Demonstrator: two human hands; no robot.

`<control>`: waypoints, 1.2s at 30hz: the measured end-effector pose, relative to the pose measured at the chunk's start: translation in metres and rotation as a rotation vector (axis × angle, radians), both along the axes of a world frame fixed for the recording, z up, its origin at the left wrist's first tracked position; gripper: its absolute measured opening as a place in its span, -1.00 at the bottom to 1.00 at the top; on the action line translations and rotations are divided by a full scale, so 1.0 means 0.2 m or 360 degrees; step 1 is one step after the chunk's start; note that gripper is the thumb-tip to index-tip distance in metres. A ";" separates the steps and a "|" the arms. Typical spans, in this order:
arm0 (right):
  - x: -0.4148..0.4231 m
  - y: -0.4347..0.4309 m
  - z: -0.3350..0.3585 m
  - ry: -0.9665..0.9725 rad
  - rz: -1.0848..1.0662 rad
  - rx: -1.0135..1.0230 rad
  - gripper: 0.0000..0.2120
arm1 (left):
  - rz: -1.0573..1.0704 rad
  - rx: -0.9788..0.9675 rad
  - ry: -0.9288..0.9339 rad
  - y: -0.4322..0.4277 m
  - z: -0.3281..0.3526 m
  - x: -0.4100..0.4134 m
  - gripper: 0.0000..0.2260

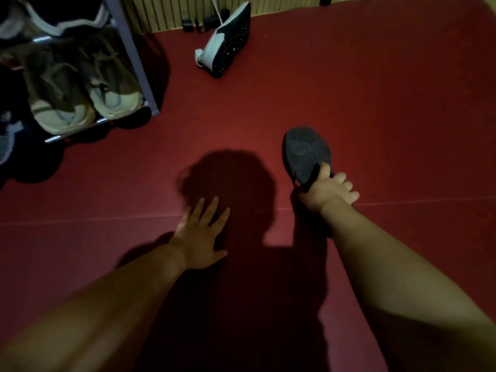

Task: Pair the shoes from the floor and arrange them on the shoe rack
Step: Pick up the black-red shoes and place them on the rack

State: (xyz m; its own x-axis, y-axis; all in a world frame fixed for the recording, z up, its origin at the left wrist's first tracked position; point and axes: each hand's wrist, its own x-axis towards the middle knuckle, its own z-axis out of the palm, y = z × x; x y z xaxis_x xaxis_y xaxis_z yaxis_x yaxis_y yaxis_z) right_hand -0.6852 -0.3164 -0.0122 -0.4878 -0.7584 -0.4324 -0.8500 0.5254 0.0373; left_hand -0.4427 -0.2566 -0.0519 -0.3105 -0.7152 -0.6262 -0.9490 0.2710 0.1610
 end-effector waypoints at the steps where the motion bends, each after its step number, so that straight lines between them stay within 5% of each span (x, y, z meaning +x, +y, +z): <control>1: 0.03 0.01 0.02 -0.0040 0.0010 0.0013 -0.16 | 0.0028 0.0017 -0.0023 0.03 0.02 0.08 -0.17; 7: 0.39 0.09 0.09 -0.0219 0.0354 0.0072 -0.12 | 0.0756 -0.0014 -0.0071 0.28 0.15 0.61 -0.16; 15: 1.07 0.13 0.17 -0.0306 0.0981 0.0058 -0.12 | 0.0946 -0.0143 -0.0208 0.52 0.31 1.19 -0.17; 23: 1.68 0.44 0.08 -0.0074 0.2237 0.0061 -0.15 | 0.1185 -0.0270 -0.0316 0.85 0.33 1.61 -0.16; 29: 1.98 0.58 0.08 0.0036 0.3205 0.0216 -0.28 | 0.1033 -0.0299 -0.0123 1.01 0.29 1.73 0.02; 36: 1.99 0.55 0.13 0.0150 0.2889 0.0189 -0.31 | 0.0783 -0.0192 0.0034 1.03 0.20 1.56 -0.02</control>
State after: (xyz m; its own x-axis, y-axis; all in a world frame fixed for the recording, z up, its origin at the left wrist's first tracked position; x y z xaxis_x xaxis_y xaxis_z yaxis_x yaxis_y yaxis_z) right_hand -0.2864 -0.2054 0.0142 0.7907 -0.2877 -0.5404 -0.2934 -0.9528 0.0779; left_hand -0.1309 -0.0505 -0.0121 0.0694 -0.8469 -0.5272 -0.9658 -0.1894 0.1771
